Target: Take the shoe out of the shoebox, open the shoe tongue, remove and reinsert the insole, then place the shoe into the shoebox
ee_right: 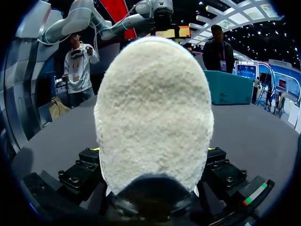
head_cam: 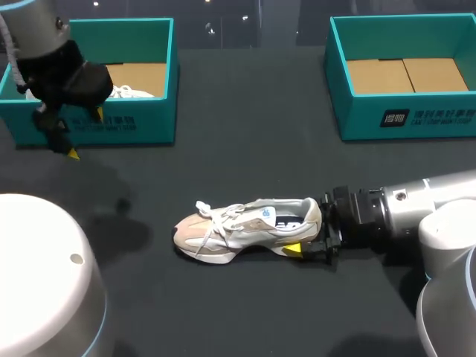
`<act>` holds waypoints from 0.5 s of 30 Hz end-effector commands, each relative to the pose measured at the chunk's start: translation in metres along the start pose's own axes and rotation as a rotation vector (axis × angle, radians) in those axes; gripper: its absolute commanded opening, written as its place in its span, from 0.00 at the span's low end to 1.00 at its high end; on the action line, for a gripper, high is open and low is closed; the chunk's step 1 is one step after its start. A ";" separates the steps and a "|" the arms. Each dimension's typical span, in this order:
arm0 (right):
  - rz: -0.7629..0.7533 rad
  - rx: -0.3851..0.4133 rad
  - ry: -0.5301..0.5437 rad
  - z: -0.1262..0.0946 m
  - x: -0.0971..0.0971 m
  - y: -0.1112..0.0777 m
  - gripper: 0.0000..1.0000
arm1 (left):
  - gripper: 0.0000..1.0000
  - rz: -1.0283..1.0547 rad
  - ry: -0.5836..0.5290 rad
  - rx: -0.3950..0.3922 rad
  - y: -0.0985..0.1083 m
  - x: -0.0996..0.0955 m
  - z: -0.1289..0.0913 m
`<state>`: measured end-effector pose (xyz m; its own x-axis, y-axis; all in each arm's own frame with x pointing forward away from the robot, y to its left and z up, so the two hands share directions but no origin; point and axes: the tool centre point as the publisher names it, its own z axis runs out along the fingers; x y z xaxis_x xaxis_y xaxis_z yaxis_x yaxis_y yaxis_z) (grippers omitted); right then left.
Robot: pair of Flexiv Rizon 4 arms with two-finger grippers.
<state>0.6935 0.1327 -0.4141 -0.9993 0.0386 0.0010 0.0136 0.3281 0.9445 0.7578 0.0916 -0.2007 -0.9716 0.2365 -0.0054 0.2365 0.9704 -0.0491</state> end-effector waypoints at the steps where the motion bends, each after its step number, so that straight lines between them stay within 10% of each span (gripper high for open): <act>1: 0.001 0.005 0.001 0.000 0.001 0.001 0.00 | 1.00 -0.175 0.010 -0.075 -0.024 0.003 0.008; 15: 0.001 0.005 0.001 0.000 0.001 0.001 0.00 | 1.00 -0.389 0.000 -0.104 -0.067 0.004 0.012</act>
<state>0.6935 0.1327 -0.4140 -0.9993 0.0385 0.0010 0.0136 0.3284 0.9444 0.7327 0.0301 -0.2105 -0.9886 -0.1495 -0.0165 -0.1498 0.9886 0.0180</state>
